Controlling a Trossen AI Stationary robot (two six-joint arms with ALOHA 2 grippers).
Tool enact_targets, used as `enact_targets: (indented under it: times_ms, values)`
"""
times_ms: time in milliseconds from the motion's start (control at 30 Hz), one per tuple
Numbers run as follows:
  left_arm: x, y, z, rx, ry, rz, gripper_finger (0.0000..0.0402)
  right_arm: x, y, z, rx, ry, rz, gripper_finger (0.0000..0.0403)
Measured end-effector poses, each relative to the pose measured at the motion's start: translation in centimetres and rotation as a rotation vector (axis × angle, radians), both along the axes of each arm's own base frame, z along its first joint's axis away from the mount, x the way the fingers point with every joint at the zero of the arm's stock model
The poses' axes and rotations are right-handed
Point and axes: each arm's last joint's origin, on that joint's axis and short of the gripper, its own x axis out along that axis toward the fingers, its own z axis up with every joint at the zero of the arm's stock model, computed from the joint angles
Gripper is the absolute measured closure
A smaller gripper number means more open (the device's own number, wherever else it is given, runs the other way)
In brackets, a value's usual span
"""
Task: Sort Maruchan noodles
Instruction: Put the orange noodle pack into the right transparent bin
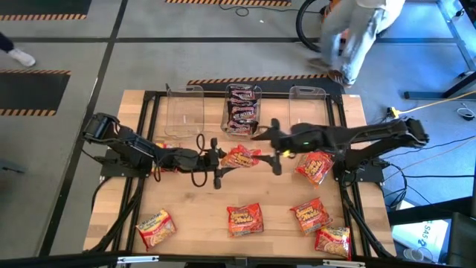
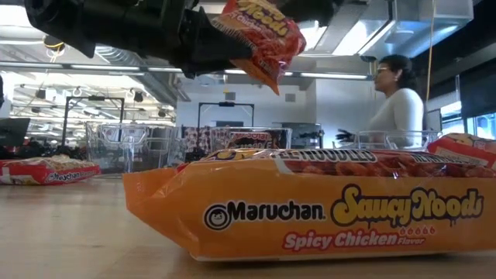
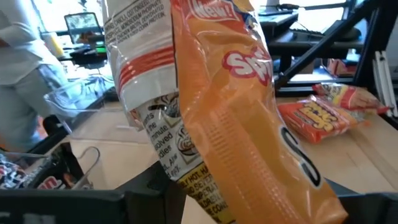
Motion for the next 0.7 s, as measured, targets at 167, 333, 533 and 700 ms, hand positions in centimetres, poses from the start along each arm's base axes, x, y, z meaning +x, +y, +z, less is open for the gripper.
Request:
enact_targets:
  times_ms: [167,333,533,700]
  values:
    - [0.0,0.0,-0.1,0.001,0.007,0.001,0.0243,3.4,0.3,-0.9,-0.012,0.171,-0.003,0.0105]
    - [0.0,0.0,-0.2,0.003,0.014,0.006,0.0243,5.3,0.4,-1.9,-0.006,0.286,-0.015,0.0073]
    - [0.0,0.0,-0.1,0.002,0.009,0.005,0.0243,6.2,0.7,-2.6,0.006,0.310,0.023,0.0086]
    - [0.0,0.0,-0.1,0.003,0.009,0.009,0.0243,6.3,0.7,-2.6,0.001,0.305,0.030,0.0162]
